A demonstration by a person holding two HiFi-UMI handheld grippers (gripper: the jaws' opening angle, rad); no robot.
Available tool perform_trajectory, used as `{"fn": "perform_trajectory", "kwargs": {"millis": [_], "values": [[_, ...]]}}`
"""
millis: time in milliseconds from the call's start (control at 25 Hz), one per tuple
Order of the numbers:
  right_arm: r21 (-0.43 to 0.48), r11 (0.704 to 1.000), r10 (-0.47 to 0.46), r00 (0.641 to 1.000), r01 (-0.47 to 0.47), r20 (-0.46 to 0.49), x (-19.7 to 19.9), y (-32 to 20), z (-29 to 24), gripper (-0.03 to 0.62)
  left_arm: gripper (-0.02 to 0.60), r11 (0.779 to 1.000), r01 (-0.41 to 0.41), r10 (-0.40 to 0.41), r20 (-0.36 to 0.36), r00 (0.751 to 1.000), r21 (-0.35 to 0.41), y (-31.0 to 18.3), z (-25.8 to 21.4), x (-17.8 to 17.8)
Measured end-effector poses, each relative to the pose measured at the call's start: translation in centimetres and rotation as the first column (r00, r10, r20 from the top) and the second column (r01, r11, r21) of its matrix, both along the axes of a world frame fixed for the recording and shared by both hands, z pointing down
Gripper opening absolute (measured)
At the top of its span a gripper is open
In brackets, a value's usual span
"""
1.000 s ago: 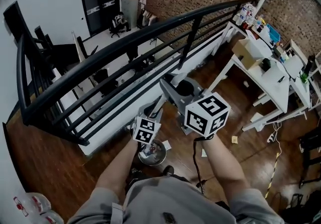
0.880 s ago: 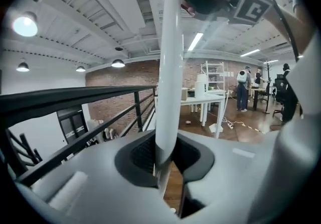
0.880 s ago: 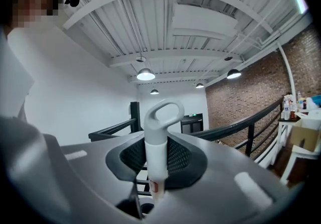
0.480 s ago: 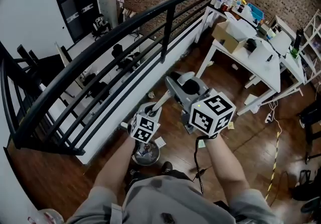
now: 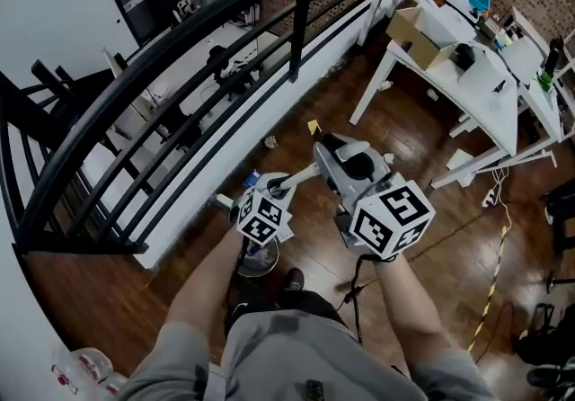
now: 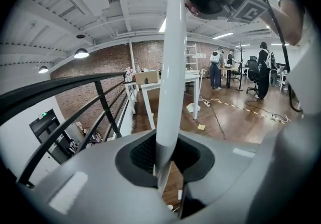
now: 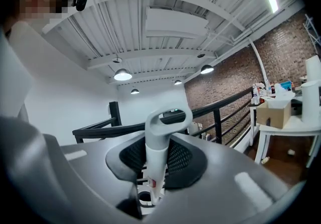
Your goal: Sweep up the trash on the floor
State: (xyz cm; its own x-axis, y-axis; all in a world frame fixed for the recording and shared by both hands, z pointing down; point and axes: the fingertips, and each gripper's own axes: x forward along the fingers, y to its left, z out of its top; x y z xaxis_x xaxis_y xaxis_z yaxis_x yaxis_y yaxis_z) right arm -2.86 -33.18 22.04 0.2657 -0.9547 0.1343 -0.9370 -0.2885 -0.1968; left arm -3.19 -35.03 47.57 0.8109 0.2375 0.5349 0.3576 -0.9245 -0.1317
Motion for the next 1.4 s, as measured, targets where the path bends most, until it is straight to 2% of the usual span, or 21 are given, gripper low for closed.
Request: {"fn": "perform_trajectory", "kwargs": {"millis": [160, 320, 520, 640, 880, 1120, 1240, 1400], "values": [[-0.053, 0.997, 0.061, 0.997, -0.059, 0.049, 0.8, -0.2, 4.2, 0.069, 0.057, 0.998, -0.063, 0.064, 0.068, 0.996, -0.028, 0.7, 4.3, 0.1], [-0.121, 0.983, 0.155, 0.982, -0.141, 0.112, 2.1, -0.2, 10.0, 0.069, 0.057, 0.986, -0.163, 0.168, 0.134, 0.977, -0.044, 1.0, 10.0, 0.5], [-0.182, 0.951, 0.286, 0.935, -0.25, 0.211, 5.3, 0.4, 17.7, 0.067, 0.058, 0.955, -0.295, 0.294, 0.225, 0.929, -0.031, 0.7, 17.2, 2.2], [-0.208, 0.938, 0.324, 0.912, -0.276, 0.25, 7.3, 0.6, 21.9, 0.067, 0.058, 0.935, -0.352, 0.348, 0.267, 0.899, -0.034, 0.7, 21.1, 3.4], [-0.196, 0.938, 0.326, 0.917, -0.285, 0.229, 12.7, 1.9, 25.0, 0.067, 0.058, 0.928, -0.372, 0.364, 0.256, 0.895, -0.018, 1.2, 24.1, 9.2], [-0.228, 0.917, 0.374, 0.905, -0.328, 0.204, 16.4, 5.3, 26.5, 0.067, 0.058, 0.912, -0.406, 0.405, 0.245, 0.881, -0.049, 4.8, 25.6, 12.5], [-0.238, 0.894, 0.427, 0.885, -0.381, 0.187, 18.5, 9.4, 26.6, 0.067, 0.058, 0.892, -0.448, 0.45, 0.219, 0.866, -0.059, 8.7, 25.6, 15.0], [-0.245, 0.844, 0.522, 0.836, -0.477, 0.17, 21.3, 15.7, 26.5, 0.067, 0.06, 0.846, -0.527, 0.532, 0.177, 0.828, -0.079, 14.9, 25.5, 18.2]]}}
